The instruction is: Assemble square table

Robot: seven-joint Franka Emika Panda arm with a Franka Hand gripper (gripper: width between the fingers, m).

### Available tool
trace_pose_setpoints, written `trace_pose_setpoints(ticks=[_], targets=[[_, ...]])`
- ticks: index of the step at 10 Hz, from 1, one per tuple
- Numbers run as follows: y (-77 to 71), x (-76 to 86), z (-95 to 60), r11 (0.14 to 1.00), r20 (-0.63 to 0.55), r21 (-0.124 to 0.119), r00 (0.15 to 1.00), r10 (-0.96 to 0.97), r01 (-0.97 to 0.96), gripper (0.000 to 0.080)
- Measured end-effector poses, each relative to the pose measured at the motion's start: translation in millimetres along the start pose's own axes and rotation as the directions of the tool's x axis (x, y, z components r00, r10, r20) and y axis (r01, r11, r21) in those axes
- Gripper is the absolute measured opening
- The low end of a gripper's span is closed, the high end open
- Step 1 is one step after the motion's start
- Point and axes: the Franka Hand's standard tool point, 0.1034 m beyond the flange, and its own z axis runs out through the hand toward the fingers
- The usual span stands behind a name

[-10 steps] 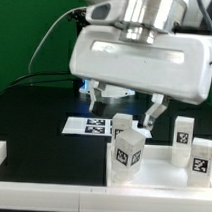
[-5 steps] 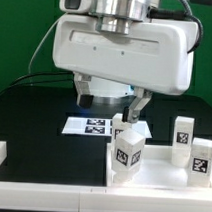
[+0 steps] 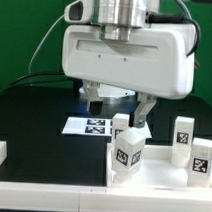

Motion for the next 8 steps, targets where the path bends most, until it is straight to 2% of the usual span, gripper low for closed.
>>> trace_pose_setpoints(ticks=[1,8], targets=[[-0.7,-0.9,0.4,1.000,-0.004,-0.006,1.000,-0.010,0.010,0.0649],[-3.0,-4.0,6.0,1.000,-0.004,-0.006,1.000,0.025,-0.025,0.0649]])
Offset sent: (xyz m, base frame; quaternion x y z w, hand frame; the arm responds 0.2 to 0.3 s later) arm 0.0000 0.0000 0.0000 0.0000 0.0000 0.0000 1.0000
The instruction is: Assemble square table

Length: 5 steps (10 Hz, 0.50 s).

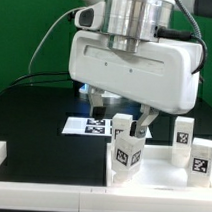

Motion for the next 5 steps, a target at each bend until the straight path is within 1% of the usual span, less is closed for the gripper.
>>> trace_pose_setpoints(ticks=[2,3,5], targets=[[-6.1,-0.4,-3.2,1.000,-0.003,0.007,1.000,0.017,-0.017,0.0649],[-6.6,-1.3,-1.5,1.000,-0.004,0.007,1.000,0.025,-0.025,0.0649],[-6.7,-5.5,8.7,0.999,-0.006,-0.005,0.999,0.044,-0.044,0.0649]])
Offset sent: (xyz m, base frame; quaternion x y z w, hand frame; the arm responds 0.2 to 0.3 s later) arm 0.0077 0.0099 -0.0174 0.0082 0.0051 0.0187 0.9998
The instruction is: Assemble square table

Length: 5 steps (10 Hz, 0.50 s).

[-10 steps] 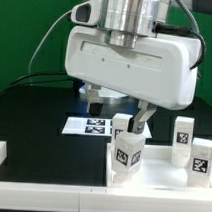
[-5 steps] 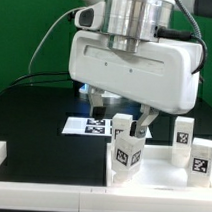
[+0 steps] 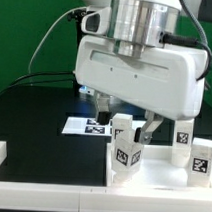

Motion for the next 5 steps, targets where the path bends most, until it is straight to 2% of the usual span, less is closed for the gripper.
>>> trace_pose_setpoints(ticks=[2,5], targets=[[1.3,-1.8,6.0,1.000,-0.009,0.001,1.000,0.004,-0.004,0.0649],[2.7,-1.7,7.0,0.999,-0.009,-0.001,0.999,0.040,-0.040,0.0634]])
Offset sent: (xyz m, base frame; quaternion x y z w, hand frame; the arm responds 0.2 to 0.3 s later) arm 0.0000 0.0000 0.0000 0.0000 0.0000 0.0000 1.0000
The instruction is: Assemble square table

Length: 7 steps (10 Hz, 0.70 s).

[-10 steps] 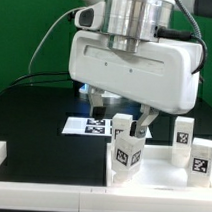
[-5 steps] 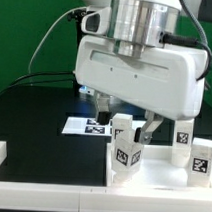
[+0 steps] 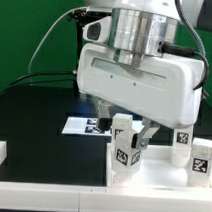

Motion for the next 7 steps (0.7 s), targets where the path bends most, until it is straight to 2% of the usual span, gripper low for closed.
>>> trace_pose_setpoints(ticks=[1,2,3,5,7], targets=[[0.1,0.1,0.1,1.000,0.000,0.000,1.000,0.028,-0.028,0.0462],[0.1,0.0,0.2,0.993,0.000,0.000,0.993,0.115,-0.115,0.0462],[0.6,0.7,0.2,0.984,0.000,0.000,0.984,0.177,-0.177,0.0278],[2.2,1.6,0.6,0.949,-0.001,-0.003,0.949,0.314,-0.314,0.0281],[7.3,2.3,2.0,0.876,-0.004,-0.012,0.876,0.482,-0.482,0.0281]])
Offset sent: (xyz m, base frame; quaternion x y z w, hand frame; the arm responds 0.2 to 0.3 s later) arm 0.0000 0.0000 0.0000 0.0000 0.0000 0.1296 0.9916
